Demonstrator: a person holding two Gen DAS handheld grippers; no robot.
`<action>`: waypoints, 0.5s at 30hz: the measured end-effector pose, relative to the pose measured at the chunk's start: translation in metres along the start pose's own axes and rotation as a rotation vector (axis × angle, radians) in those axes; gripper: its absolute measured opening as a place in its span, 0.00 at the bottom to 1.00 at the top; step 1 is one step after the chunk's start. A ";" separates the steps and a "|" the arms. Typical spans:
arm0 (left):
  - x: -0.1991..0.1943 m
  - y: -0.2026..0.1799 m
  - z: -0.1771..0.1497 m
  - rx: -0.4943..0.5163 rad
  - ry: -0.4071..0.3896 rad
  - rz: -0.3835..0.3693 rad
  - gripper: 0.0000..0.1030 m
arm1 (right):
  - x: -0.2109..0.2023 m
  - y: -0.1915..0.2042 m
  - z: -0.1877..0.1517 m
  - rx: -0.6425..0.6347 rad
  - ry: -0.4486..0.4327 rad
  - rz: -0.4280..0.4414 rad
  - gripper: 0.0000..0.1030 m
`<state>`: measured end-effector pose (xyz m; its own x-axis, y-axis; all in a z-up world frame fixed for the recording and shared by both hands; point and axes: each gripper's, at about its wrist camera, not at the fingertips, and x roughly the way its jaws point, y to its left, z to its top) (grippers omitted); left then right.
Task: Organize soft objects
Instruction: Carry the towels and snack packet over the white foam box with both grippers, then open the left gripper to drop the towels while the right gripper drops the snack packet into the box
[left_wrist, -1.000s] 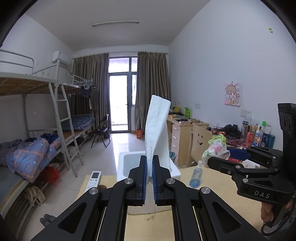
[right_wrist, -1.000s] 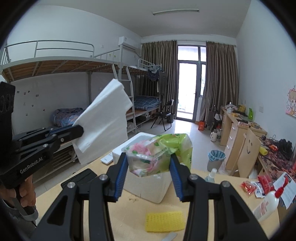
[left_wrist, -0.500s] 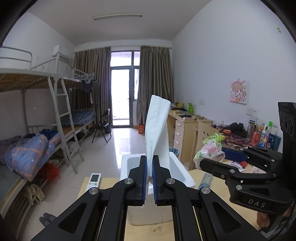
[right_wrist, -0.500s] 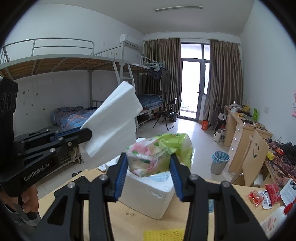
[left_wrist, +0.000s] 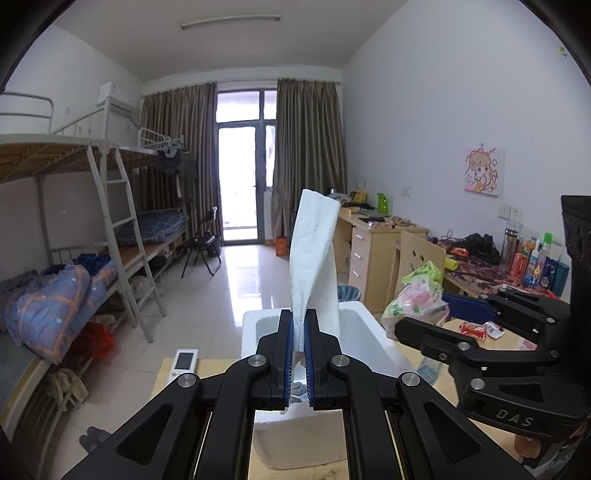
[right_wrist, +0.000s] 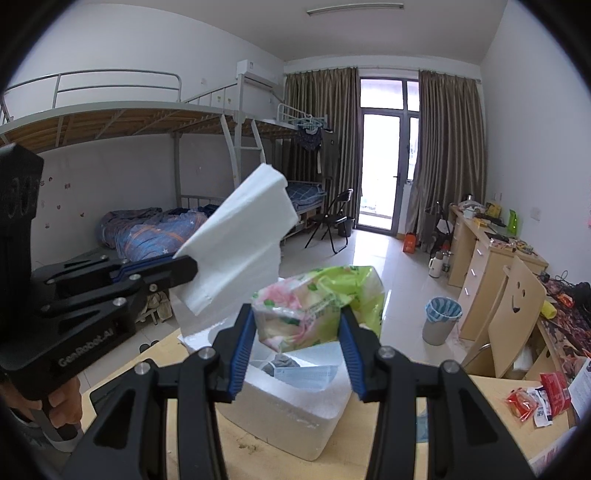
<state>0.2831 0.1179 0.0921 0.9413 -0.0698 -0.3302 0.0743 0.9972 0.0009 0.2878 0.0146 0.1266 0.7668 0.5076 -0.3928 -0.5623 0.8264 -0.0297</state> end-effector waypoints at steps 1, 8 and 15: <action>0.003 0.000 -0.001 -0.003 0.004 0.002 0.06 | 0.001 -0.001 0.000 0.000 0.001 -0.001 0.48; 0.015 -0.013 0.002 0.007 0.016 -0.021 0.06 | -0.002 -0.010 0.000 0.013 0.002 -0.019 0.48; 0.027 -0.022 0.003 0.001 0.037 -0.045 0.06 | -0.011 -0.024 0.003 0.019 -0.005 -0.068 0.48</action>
<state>0.3081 0.0935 0.0856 0.9240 -0.1141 -0.3650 0.1170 0.9930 -0.0142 0.2935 -0.0103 0.1349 0.8044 0.4514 -0.3863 -0.5029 0.8635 -0.0383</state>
